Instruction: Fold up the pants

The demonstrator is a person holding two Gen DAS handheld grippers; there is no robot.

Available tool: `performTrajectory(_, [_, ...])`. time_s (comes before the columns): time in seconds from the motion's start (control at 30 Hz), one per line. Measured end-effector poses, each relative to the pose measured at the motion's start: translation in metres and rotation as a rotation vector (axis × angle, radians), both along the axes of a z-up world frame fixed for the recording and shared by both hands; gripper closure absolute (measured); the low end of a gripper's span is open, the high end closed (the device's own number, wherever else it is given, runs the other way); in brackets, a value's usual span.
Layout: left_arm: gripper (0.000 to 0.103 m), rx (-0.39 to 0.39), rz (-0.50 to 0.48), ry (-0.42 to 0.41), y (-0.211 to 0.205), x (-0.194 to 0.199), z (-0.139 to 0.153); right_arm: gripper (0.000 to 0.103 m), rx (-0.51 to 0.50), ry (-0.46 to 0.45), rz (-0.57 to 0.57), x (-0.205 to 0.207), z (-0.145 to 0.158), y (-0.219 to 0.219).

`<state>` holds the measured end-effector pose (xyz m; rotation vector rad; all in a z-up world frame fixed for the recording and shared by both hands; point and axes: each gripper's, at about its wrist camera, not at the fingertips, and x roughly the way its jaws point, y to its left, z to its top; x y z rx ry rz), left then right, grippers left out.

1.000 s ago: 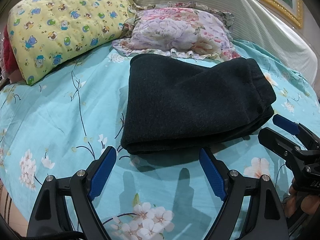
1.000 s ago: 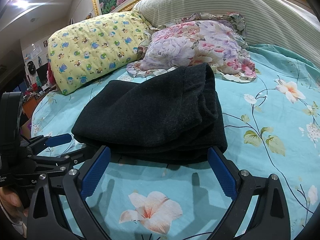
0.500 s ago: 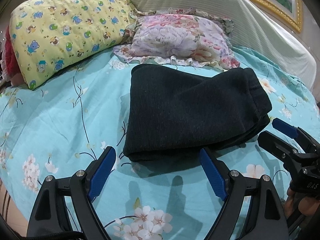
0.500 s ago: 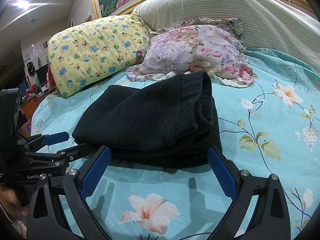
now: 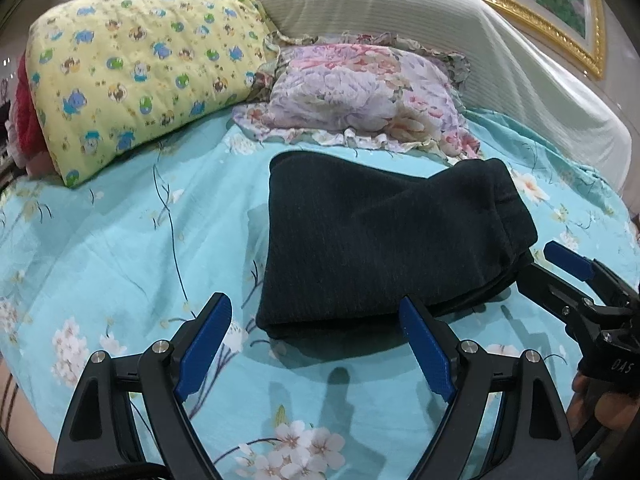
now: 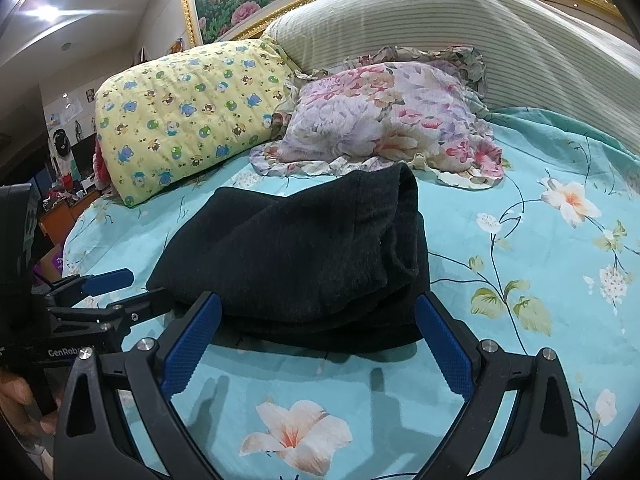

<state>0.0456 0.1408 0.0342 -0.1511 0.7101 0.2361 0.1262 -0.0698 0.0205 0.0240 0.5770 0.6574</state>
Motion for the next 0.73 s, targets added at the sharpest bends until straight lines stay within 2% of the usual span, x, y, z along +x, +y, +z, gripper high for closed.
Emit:
performTrajectory(0.5, [0.016,-0.026,0.014,0.006,0.006,0.006,0.005,0.005,0.019,0.003,-0.010,0.006,0.005,-0.003])
performTrajectory(0.73, [0.016,-0.035,0.018,0.018,0.008,0.011,0.005,0.002,0.034,0.010,-0.008,0.006,0.005,-0.001])
